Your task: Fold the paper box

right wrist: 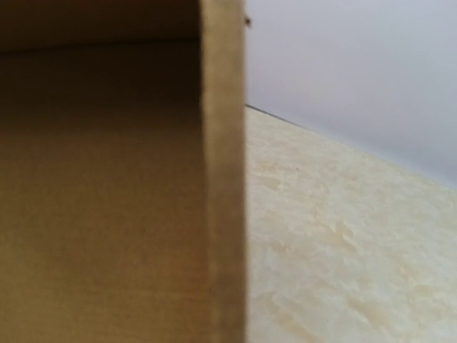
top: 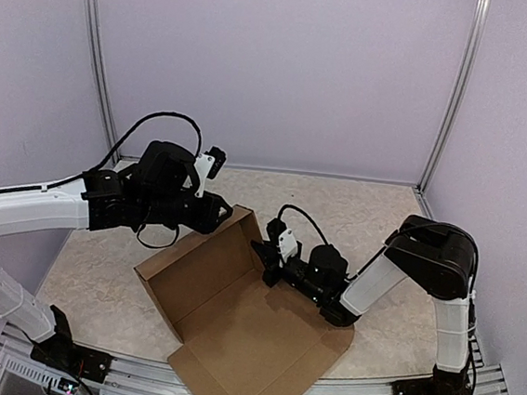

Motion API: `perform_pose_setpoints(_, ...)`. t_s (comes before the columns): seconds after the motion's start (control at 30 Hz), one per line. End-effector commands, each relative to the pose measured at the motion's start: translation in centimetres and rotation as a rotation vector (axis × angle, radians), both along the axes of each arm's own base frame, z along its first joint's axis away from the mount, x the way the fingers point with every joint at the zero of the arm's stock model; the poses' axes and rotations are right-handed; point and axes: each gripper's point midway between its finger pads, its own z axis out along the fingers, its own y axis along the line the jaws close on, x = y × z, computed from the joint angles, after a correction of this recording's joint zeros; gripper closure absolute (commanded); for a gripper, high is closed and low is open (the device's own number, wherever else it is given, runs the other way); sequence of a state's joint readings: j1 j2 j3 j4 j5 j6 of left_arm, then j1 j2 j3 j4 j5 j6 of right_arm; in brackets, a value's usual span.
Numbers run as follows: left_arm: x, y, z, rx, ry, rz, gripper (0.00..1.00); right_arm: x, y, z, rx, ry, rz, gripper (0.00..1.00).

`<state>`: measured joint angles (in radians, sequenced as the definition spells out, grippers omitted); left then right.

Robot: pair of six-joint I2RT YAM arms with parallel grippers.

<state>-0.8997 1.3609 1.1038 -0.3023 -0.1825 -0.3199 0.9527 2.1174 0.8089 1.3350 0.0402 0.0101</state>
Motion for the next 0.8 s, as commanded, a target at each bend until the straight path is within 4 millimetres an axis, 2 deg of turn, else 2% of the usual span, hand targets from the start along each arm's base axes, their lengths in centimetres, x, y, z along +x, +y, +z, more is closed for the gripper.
perform_pose_setpoints(0.0,-0.2,-1.2,-0.8,-0.005,0.027,-0.021,0.67,0.0,-1.0,5.2,0.209,-0.124,-0.013,1.0)
perform_pose_setpoints(0.2,-0.7,-2.6,-2.1,0.008,0.052,-0.046,0.69,0.0,-1.2,4.0,0.193,-0.1,-0.016,1.0)
perform_pose_setpoints(0.37,-1.0,-3.7,-3.0,0.027,0.065,-0.066,0.71,-0.2,-1.3,3.8,0.185,-0.097,-0.012,1.0)
perform_pose_setpoints(0.77,-1.5,-5.5,-3.8,0.04,0.082,-0.095,0.73,-1.0,-1.9,3.2,0.156,-0.092,0.001,0.98)
